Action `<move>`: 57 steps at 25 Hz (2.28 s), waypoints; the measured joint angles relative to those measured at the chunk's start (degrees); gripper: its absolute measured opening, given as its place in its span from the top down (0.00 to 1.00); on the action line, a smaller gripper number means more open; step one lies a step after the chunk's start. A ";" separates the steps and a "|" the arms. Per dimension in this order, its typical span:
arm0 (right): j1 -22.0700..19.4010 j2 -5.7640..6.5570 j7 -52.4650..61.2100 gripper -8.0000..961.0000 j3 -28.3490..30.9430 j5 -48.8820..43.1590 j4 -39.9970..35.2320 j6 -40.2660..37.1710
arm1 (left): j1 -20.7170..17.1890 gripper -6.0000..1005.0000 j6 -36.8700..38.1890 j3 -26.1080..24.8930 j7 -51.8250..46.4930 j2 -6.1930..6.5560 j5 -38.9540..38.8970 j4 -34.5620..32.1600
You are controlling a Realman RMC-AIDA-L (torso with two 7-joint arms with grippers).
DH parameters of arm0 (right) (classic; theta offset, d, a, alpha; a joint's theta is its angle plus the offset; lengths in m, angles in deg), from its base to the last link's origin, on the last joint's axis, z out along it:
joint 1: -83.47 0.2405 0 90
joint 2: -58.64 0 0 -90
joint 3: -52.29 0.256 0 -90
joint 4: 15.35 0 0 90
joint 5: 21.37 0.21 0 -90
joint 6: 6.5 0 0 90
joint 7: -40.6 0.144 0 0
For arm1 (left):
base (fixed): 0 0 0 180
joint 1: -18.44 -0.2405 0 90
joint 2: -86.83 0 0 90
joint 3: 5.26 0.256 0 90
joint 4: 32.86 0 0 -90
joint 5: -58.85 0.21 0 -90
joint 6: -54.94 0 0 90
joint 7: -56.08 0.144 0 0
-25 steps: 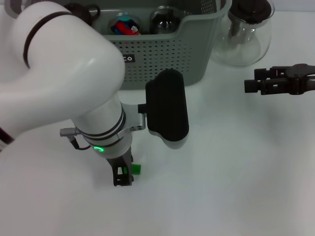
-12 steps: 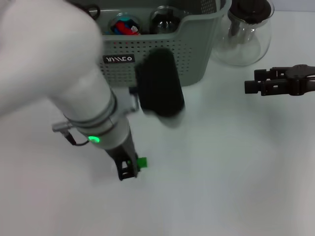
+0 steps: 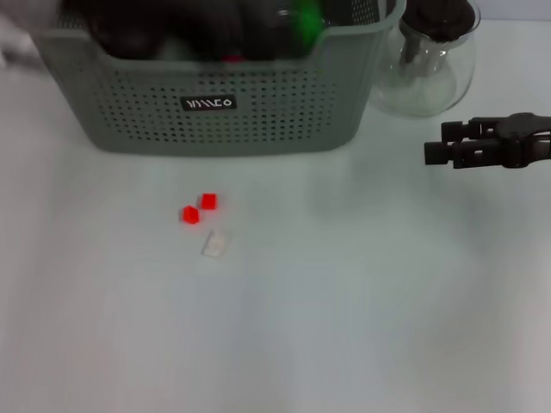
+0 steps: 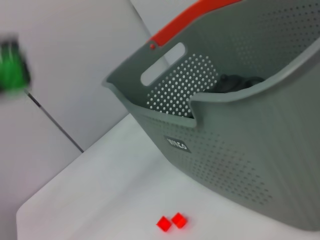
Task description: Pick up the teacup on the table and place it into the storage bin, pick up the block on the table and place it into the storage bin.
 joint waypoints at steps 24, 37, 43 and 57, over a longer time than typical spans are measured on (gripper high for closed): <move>0.98 -0.31 0.66 0.02 -0.45 -0.35 0.00 -0.17 | 22.54 0.79 -49.30 4.09 1.16 8.65 28.93 52.67; 0.64 0.02 0.68 0.02 -0.45 -0.35 0.00 -0.24 | 21.83 0.51 -47.96 4.23 0.94 6.30 30.89 47.24; 0.61 0.04 0.68 0.02 -0.44 -0.34 0.00 -0.28 | 16.59 0.38 -36.34 0.97 1.76 5.64 22.82 31.03; 0.44 0.07 0.19 0.02 0.00 -0.34 0.00 -0.13 | -0.91 0.27 4.51 1.47 18.25 6.16 -6.11 7.21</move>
